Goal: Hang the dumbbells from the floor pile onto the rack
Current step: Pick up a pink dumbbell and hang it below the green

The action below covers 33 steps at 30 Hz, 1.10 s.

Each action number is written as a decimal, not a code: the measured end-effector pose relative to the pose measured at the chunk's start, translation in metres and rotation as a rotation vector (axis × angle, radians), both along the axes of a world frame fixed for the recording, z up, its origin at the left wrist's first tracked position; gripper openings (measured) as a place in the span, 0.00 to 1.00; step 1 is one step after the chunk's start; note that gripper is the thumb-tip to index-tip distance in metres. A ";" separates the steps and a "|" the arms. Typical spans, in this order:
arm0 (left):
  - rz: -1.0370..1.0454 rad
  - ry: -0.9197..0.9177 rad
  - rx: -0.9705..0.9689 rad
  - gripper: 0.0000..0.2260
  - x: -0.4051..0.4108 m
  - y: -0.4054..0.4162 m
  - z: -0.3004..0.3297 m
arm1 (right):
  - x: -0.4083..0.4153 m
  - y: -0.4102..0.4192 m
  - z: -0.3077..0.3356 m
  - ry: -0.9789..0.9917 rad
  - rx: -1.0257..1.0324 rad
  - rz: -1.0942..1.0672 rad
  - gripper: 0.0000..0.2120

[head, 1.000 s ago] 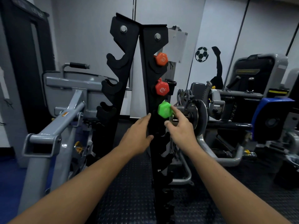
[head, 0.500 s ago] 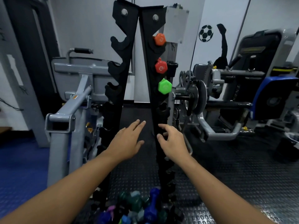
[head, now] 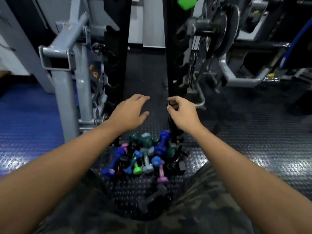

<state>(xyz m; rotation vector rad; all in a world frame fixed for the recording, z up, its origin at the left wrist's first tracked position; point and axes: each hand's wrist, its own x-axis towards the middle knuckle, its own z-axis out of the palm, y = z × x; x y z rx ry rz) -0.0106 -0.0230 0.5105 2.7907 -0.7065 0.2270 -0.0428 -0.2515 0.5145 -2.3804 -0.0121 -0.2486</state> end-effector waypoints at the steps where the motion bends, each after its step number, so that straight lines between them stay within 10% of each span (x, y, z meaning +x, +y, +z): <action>1: 0.008 0.026 0.006 0.29 -0.002 0.001 -0.013 | -0.002 0.001 -0.013 0.023 0.002 -0.003 0.16; 21: 0.158 0.788 0.073 0.28 0.022 -0.008 -0.333 | 0.021 -0.009 -0.345 1.112 -0.040 -0.159 0.23; 33: 0.186 0.991 0.064 0.33 0.022 -0.029 -0.467 | 0.025 -0.006 -0.484 1.226 0.066 -0.285 0.29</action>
